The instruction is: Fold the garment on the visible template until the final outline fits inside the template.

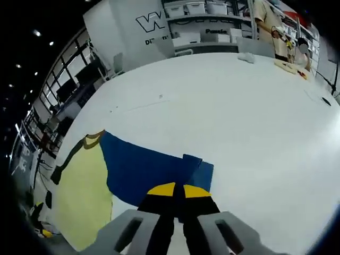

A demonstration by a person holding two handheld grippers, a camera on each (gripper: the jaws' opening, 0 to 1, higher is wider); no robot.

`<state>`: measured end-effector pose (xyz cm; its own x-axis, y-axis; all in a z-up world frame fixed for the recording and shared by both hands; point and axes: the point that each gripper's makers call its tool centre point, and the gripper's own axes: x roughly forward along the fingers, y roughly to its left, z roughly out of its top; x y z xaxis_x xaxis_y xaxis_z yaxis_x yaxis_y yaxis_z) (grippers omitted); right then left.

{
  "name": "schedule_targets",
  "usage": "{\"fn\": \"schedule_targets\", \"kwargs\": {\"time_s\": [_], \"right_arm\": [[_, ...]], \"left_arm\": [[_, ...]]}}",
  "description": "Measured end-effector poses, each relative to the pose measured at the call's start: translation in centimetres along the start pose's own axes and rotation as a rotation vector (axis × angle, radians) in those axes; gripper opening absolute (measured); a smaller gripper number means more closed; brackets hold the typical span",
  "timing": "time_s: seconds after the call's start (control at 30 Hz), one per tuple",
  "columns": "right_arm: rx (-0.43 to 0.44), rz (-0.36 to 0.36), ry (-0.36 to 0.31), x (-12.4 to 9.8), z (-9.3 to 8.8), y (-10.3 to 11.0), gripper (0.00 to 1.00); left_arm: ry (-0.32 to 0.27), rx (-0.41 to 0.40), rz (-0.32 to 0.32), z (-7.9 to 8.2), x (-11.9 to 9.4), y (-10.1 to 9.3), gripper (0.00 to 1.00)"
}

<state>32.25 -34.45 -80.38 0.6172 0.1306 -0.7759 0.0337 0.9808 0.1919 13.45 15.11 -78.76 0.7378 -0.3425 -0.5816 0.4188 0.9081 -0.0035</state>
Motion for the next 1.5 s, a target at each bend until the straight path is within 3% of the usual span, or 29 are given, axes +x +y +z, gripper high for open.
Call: {"fn": "schedule_targets", "kwargs": {"time_s": [0.17, 0.23, 0.33, 0.37, 0.47, 0.6, 0.8, 0.97, 1.13, 1.5], "right_arm": [[0.021, 0.053, -0.006, 0.1, 1.3, 3.1, 0.0], [0.038, 0.123, -0.035, 0.4, 3.2, 8.8, 0.0], [0.03, 0.144, -0.043, 0.5, 3.5, 10.0, 0.0], [0.023, 0.172, -0.043, 0.9, 4.0, 12.3, 0.0], [0.004, 0.18, -0.054, 1.8, 4.4, 14.3, 0.0], [0.0, 0.192, -0.05, 2.3, 4.4, 16.1, 0.0], [-0.067, 0.287, -0.069, 2.4, 4.6, 23.6, 0.0], [-0.105, 0.313, -0.071, 2.4, 4.3, 26.4, 0.0], [-0.187, 0.268, -0.083, 3.1, 3.5, 29.6, 0.0], [-0.226, 0.338, -0.067, 4.3, 2.1, 36.7, 0.0]], "left_arm": [[-0.015, 0.009, -0.007, 0.4, -0.2, -0.4, 0.99], [-0.015, 0.015, -0.015, 0.4, -0.2, -0.6, 0.99], [-0.012, 0.025, -0.019, 0.3, -0.2, -0.7, 0.99], [-0.013, 0.02, -0.025, 0.4, -0.2, -0.8, 0.99], [-0.007, -0.012, -0.044, 0.2, -0.2, -0.8, 0.99], [-0.011, -0.008, -0.039, 0.3, -0.2, -0.8, 0.99], [-0.018, 0.003, -0.033, 0.4, -0.3, -0.7, 0.99], [-0.011, 0.018, -0.025, 0.3, -0.2, -0.7, 0.99], [0.008, 0.034, 0.006, -0.1, -0.1, -0.2, 0.99], [-0.002, 0.048, 0.02, 0.1, -0.2, 0.1, 0.99]]}}
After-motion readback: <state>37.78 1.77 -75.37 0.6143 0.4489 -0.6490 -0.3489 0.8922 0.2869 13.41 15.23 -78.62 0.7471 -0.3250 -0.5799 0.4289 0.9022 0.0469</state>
